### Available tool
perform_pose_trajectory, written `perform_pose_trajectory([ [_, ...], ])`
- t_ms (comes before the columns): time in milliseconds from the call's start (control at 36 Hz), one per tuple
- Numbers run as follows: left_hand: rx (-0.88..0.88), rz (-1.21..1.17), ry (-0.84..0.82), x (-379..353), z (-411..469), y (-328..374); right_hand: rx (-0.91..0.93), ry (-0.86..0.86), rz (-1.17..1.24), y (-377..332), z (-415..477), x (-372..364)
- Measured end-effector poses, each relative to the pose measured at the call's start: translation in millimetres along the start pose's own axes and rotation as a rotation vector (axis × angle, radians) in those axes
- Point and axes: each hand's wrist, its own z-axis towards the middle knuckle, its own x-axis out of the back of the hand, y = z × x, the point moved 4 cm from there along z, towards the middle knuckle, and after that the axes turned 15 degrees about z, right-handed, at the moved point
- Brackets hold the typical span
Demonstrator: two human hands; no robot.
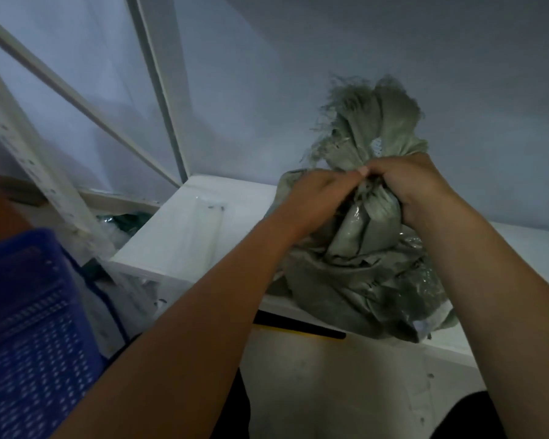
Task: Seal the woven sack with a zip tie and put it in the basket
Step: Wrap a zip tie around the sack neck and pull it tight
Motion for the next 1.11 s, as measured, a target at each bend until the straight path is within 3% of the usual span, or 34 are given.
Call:
perform_pose_trajectory([
  [56,0.062,0.003,0.16,18,10,-19,-0.02,0.047,-0.01,5,6,4],
  [111,0.142,0.178,0.276,35,19,-40,-0.051,0.07,-0.016,9,10,8],
  [167,0.273,0.388,0.289,48,24,-73,-0.078,0.081,-0.015,11,11,10],
  [278,0.557,0.684,0.165,57,15,-152,-0.05,0.112,0.018,10,10,9],
  [444,0.786,0.619,-0.115,42,-16,-203,0.004,0.109,0.05,10,6,7],
  [667,0.759,0.664,-0.152,22,-22,-215,0.027,0.07,0.017,12,1,3],
  [806,0.725,0.811,-0.134,20,-17,-214,0.044,0.054,0.011,12,0,3],
  [1111,0.487,0.971,-0.407,2,-12,-188,0.037,0.015,-0.041,12,-7,1],
])
